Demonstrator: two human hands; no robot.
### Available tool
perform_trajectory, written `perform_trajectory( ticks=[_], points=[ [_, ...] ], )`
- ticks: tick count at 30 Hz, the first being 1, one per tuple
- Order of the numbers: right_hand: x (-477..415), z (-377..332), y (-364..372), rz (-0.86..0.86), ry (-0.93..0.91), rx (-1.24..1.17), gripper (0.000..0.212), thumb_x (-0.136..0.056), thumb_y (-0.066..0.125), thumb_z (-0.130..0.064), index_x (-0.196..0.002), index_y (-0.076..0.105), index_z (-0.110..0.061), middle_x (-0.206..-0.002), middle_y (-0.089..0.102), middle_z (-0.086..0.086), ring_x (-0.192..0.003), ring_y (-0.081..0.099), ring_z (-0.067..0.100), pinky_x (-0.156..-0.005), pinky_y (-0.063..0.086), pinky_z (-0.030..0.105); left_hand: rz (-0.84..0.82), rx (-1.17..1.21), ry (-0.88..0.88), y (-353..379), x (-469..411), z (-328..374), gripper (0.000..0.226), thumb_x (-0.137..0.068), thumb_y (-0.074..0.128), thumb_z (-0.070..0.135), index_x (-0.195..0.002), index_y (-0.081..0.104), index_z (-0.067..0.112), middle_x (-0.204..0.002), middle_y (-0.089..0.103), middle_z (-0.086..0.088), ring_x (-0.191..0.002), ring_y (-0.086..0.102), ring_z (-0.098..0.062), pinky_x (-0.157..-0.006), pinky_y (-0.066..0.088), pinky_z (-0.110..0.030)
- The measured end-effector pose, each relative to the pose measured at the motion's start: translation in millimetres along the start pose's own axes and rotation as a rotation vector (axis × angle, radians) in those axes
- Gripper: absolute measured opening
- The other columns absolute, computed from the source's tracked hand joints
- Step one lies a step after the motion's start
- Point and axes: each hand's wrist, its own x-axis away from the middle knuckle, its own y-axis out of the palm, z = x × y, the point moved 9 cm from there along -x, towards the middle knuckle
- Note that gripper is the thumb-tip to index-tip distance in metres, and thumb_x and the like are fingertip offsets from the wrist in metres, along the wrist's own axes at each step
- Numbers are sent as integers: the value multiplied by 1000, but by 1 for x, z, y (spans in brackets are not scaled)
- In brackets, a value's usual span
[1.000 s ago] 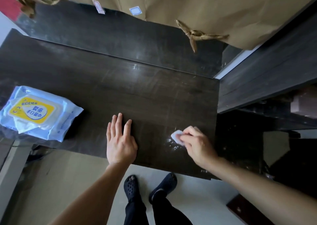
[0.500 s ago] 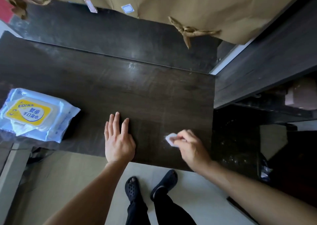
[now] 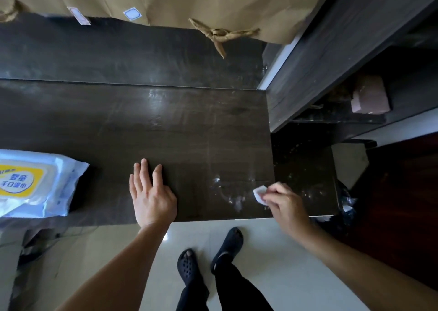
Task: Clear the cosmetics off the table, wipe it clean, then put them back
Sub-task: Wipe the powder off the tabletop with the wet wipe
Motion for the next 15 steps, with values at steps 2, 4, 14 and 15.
perform_trajectory(
  ticks=[2, 4, 14, 15],
  points=[
    [9, 8, 1, -59, 47, -36, 15, -78, 59, -3, -77, 73, -7, -80, 60, 2, -71, 56, 19, -60, 32, 13, -19, 1, 1, 0, 0, 0, 49, -82, 32, 15, -124, 53, 2, -145, 36, -26, -139, 25, -41, -115, 19, -52],
    [1, 26, -6, 32, 174, -33, 14, -77, 62, 3, -78, 73, -5, -81, 61, 5, -68, 58, 21, -58, 30, 10, -30, 5, 3, 1, 0, 1, 50, -83, 29, 17, -124, 53, 1, -145, 36, -26, -139, 25, -41, -116, 18, -52],
    [55, -29, 16, 9, 221, -229, 18, -83, 61, -5, -87, 75, -14, -82, 59, -6, -73, 57, 6, -64, 38, 6, -46, 23, 15, 3, 1, 0, 47, -83, 35, 13, -127, 49, 2, -147, 33, -26, -140, 21, -40, -117, 14, -51],
    [31, -30, 5, 46, 217, -246, 16, -84, 60, -6, -86, 74, -11, -81, 58, -5, -71, 57, 8, -62, 37, 8, -43, 21, 13, 3, 0, 0, 47, -83, 35, 13, -127, 49, 2, -147, 33, -26, -140, 21, -40, -117, 14, -51]
  ],
)
